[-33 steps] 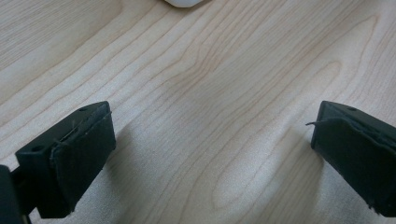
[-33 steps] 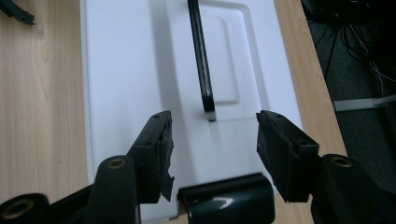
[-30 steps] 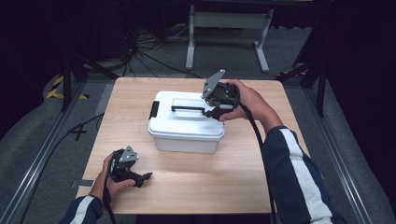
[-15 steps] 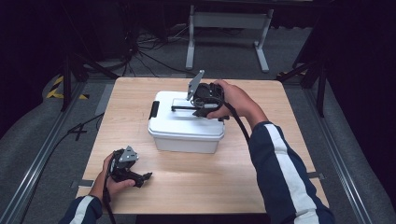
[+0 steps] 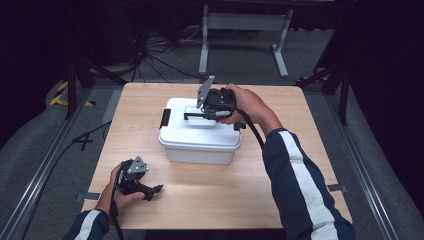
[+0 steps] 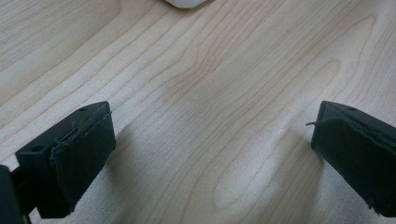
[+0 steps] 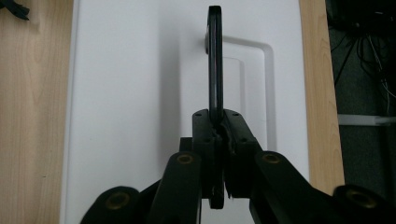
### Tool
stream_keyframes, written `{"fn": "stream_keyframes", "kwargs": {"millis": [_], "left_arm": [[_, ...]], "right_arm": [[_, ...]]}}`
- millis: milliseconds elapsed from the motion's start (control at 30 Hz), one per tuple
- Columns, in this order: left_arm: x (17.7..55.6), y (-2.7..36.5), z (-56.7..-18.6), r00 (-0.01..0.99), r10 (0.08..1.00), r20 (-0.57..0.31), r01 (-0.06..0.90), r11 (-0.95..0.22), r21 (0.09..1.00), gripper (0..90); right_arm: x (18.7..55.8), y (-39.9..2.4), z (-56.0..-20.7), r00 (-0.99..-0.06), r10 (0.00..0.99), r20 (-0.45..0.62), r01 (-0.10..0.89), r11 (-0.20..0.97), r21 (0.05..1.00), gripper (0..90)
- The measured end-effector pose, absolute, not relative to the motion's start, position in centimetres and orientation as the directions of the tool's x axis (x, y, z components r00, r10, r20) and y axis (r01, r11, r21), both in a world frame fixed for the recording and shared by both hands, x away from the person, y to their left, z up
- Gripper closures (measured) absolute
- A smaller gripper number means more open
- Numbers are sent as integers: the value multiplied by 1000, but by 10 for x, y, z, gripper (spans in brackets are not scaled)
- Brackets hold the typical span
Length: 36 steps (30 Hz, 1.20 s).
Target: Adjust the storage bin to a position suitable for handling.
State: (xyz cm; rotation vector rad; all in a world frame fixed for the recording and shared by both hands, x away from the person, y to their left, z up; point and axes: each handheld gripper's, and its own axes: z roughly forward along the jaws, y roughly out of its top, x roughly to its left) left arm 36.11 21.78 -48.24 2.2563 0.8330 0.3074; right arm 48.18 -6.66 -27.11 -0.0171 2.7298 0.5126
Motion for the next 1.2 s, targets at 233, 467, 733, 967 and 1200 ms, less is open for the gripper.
{"fn": "stream_keyframes", "kwargs": {"millis": [233, 467, 733, 967, 1200], "left_arm": [[361, 218, -482, 765, 643, -18, 477, -548, 687, 2], [361, 218, -482, 765, 644, -21, 479, -547, 686, 2], [361, 218, -482, 765, 644, -21, 479, -547, 687, 2], [361, 218, -482, 765, 644, -22, 480, -546, 687, 2], [361, 218, -482, 765, 644, -23, 480, -546, 687, 2]], "right_arm": [[481, -68, -269, -935, 40, -352, -88, 936, 340, 849], [480, -72, -265, -936, 45, -349, -87, 931, 355, 849], [477, -78, -259, -934, 38, -355, -104, 922, 372, 849], [474, -84, -248, -933, 35, -358, -115, 914, 388, 849], [470, -92, -241, -930, 33, -367, -119, 916, 384, 848]]}}
